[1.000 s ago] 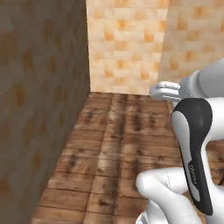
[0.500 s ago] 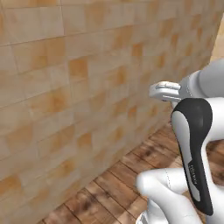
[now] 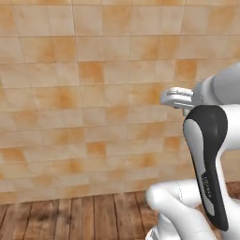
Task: Transport the chicken drumstick and mushroom to the fridge. Place the chicken drumstick on the rack containing meat and place the mushroom on the rack containing the vegetable, ensuring meats and vegetables are on different racks.
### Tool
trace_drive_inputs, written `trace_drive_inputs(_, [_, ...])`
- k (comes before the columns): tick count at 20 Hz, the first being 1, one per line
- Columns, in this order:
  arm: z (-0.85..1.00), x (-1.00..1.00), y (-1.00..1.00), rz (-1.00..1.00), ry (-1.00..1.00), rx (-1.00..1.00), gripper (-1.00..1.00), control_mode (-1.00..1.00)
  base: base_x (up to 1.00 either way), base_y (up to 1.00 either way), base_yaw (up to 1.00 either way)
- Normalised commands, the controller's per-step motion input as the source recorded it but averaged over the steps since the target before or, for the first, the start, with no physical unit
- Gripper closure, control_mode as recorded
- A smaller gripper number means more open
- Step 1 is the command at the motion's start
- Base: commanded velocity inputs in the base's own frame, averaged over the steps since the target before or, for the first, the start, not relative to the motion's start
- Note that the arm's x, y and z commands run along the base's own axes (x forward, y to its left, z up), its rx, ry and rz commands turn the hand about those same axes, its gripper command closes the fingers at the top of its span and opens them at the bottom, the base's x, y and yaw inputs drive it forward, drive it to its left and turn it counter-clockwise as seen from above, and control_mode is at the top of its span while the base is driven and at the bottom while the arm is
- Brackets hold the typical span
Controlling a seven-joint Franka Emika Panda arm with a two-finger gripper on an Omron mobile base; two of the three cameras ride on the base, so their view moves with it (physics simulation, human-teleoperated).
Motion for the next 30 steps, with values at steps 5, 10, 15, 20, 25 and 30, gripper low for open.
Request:
trace_drive_inputs(5, [0.0, 0.0, 0.0, 0.0, 0.0, 0.0, 1.0, 1.0, 0.0, 0.0, 1.0])
trace_drive_inputs(10, [0.0, 0.0, 0.0, 0.0, 0.0, 0.0, 1.0, 1.0, 0.0, 0.0, 1.0])
trace_drive_inputs(15, [0.0, 0.0, 0.0, 0.0, 0.0, 0.0, 1.0, 1.0, 0.0, 0.0, 1.0])
trace_drive_inputs(20, [0.0, 0.0, 0.0, 0.0, 0.0, 0.0, 1.0, 1.0, 0.45, -0.37, 0.77])
trace_drive_inputs(25, [0.0, 0.0, 0.0, 0.0, 0.0, 0.0, 1.0, 1.0, 0.96, -0.99, 0.19])
trace_drive_inputs(30, [0.0, 0.0, 0.0, 0.0, 0.0, 0.0, 1.0, 1.0, 1.0, 0.1, -0.01])
